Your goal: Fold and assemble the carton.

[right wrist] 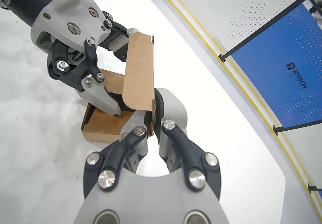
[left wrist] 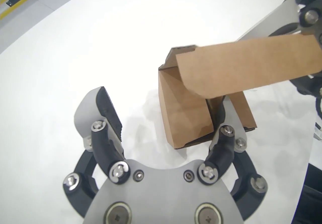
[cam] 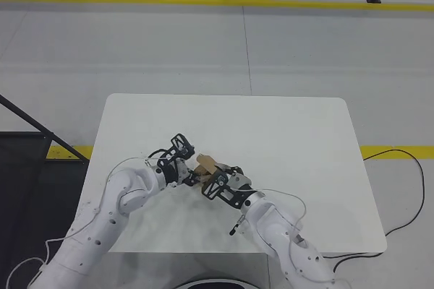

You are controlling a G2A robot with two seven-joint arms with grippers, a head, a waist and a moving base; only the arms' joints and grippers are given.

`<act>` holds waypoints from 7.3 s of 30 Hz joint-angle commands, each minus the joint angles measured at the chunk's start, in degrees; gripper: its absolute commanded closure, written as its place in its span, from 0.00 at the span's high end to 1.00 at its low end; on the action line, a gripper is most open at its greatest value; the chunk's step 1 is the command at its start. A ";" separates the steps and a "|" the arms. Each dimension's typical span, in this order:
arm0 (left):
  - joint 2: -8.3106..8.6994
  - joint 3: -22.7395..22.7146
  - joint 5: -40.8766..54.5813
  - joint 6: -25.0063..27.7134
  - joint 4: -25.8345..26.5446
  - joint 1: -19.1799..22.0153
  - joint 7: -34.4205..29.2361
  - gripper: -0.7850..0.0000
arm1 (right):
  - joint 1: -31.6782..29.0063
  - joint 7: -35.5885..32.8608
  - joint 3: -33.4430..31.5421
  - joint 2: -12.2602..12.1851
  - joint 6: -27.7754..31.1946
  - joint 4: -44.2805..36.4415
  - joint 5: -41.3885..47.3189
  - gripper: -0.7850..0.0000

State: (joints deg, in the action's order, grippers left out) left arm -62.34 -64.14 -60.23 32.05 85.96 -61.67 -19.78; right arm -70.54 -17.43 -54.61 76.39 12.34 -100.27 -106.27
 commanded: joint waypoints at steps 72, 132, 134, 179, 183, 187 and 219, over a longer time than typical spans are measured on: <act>-0.22 -4.70 3.70 -6.01 4.09 -2.92 5.88 1.00 | -6.15 2.56 -4.96 0.59 2.90 -5.36 3.80 1.00; -1.13 -3.40 2.60 -2.47 1.61 -2.96 6.90 1.00 | 0.49 -9.26 -3.75 0.99 9.20 -2.92 16.46 0.66; -1.12 -3.49 2.46 -2.34 1.75 -3.13 7.07 1.00 | 0.90 -10.12 -3.42 1.03 9.41 -2.78 16.23 0.62; -1.08 -5.93 2.97 -2.15 0.72 -4.46 7.30 1.00 | 1.57 -10.21 -1.56 0.93 10.17 -2.20 13.63 0.30; -1.09 -6.11 3.21 -2.09 0.30 -4.37 7.34 1.00 | 1.67 -10.08 -1.39 0.93 10.26 -2.06 13.45 0.32; -1.10 -6.25 3.26 -2.11 0.26 -4.39 7.46 1.00 | 1.40 -9.56 -1.32 0.85 10.53 -2.36 13.04 0.38; -1.34 -6.17 3.49 -1.79 -0.81 -4.05 7.77 1.00 | 0.69 -10.15 0.20 0.82 9.34 -3.91 8.18 0.49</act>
State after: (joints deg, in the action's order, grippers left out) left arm -63.67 -70.30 -56.81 30.26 85.27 -65.72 -12.08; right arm -69.80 -27.59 -54.37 77.22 21.67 -104.11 -98.05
